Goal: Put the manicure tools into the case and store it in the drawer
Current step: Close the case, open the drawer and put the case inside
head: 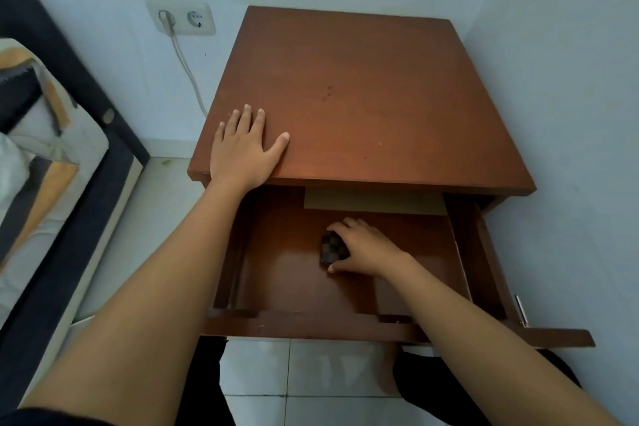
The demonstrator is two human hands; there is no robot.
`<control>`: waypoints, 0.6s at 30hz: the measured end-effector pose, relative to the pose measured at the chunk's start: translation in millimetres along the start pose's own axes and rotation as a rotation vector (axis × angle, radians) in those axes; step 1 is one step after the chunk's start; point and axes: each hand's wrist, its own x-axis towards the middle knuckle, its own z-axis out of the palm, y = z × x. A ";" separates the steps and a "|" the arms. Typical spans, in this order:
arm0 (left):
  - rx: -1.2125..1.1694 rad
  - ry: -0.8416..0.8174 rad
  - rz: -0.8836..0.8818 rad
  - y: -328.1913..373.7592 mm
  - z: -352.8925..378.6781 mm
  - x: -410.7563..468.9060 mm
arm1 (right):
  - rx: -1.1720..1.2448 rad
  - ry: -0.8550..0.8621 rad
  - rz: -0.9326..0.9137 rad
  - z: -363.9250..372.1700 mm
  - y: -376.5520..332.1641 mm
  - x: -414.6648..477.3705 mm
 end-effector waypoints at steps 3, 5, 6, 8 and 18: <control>-0.024 0.011 0.022 -1.0 -1.5 -2.7 | -0.006 -0.039 0.038 1.2 -0.7 0.1; -0.036 0.001 0.039 -2.0 -2.9 -9.0 | 0.048 -0.054 0.072 -0.8 -3.0 -4.7; -0.049 -0.007 0.042 -1.4 -3.7 -14.4 | 0.091 -0.055 0.085 -2.0 -4.8 -9.2; -0.114 -0.015 0.019 2.5 -6.2 -30.4 | 0.172 -0.046 0.090 -5.2 -9.8 -22.5; -0.478 -0.089 0.015 37.1 -10.2 -188.8 | 0.328 0.246 0.023 -9.0 -34.4 -135.7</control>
